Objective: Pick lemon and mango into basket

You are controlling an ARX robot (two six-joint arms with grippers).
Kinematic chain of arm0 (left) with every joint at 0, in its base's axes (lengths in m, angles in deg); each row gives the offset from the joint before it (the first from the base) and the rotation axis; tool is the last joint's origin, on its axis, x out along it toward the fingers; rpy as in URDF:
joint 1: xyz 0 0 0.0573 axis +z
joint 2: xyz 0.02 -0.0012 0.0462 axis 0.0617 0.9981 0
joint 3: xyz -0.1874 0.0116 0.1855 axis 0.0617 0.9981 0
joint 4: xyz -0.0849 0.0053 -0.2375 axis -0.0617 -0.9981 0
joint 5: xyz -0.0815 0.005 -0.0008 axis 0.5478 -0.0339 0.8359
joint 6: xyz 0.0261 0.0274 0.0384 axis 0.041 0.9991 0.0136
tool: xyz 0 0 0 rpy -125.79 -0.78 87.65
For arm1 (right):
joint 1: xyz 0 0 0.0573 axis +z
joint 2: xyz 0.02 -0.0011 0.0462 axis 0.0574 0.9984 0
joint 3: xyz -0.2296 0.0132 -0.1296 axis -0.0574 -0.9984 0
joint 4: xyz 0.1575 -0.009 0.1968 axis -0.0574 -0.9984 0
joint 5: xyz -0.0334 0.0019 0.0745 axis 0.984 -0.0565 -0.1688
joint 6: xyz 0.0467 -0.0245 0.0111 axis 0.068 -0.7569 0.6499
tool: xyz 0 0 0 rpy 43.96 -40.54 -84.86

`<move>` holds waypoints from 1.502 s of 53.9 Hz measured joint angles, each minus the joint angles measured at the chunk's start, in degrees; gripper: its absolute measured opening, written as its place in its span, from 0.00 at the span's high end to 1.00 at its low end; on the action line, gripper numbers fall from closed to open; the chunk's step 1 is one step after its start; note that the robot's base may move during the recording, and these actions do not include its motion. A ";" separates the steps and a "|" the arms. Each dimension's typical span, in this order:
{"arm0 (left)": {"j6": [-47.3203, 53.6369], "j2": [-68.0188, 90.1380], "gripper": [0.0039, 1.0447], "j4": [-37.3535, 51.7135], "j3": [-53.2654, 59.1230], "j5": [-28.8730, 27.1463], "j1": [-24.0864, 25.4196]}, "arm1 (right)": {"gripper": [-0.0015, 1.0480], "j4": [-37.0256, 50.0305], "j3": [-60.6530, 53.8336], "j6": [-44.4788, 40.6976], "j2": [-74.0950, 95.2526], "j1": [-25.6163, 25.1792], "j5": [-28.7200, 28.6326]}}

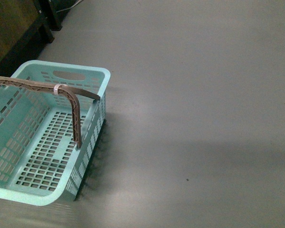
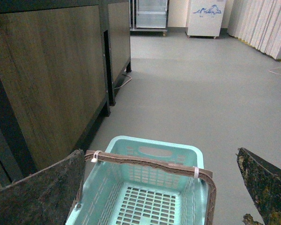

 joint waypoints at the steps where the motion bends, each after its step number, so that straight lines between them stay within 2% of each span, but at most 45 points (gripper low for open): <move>1: 0.02 0.00 0.06 0.00 0.00 0.00 0.00 | 0.08 0.00 0.00 -0.02 0.00 0.00 0.00; 25: 0.00 0.00 0.06 0.00 0.00 0.00 0.00 | 0.08 0.00 0.00 -0.02 0.00 0.00 0.00; 26: -0.68 0.52 0.06 -0.96 -0.24 0.63 0.09 | 0.08 0.00 0.00 0.00 0.00 0.00 0.00; 29: -10.21 8.79 0.06 -15.72 -6.71 6.71 1.97 | 0.08 0.00 0.00 -0.02 0.00 0.00 -0.02; 32: -18.10 16.09 0.06 -23.85 -11.04 10.40 4.11 | 0.08 0.00 0.00 -0.02 0.00 0.00 -0.09; 35: -26.60 22.05 0.06 -26.32 -13.62 13.22 7.02 | 0.08 0.00 0.00 0.00 0.00 0.00 0.00; 41: -36.59 31.17 0.06 -21.66 -16.35 16.39 12.28 | 0.08 0.00 0.00 -0.02 0.00 0.00 0.00; 49: -46.07 47.98 0.06 -9.53 -19.28 13.77 15.56 | 0.08 0.00 0.00 -0.02 0.00 0.00 0.00; 54: -50.60 65.66 0.06 3.67 -22.49 8.90 12.15 | 0.08 0.00 0.00 0.00 0.00 0.00 0.00; 60: -53.59 80.35 0.06 12.83 -27.21 5.70 8.59 | 0.08 0.00 0.00 0.00 0.00 0.00 0.00; 67: -55.45 93.02 0.06 16.94 -32.54 2.05 5.68 | 0.08 0.00 0.00 -0.02 0.00 0.00 0.00; 81: -61.33 113.15 0.06 19.28 -46.51 -1.05 0.33 | 0.08 0.00 0.00 0.00 0.00 0.00 0.00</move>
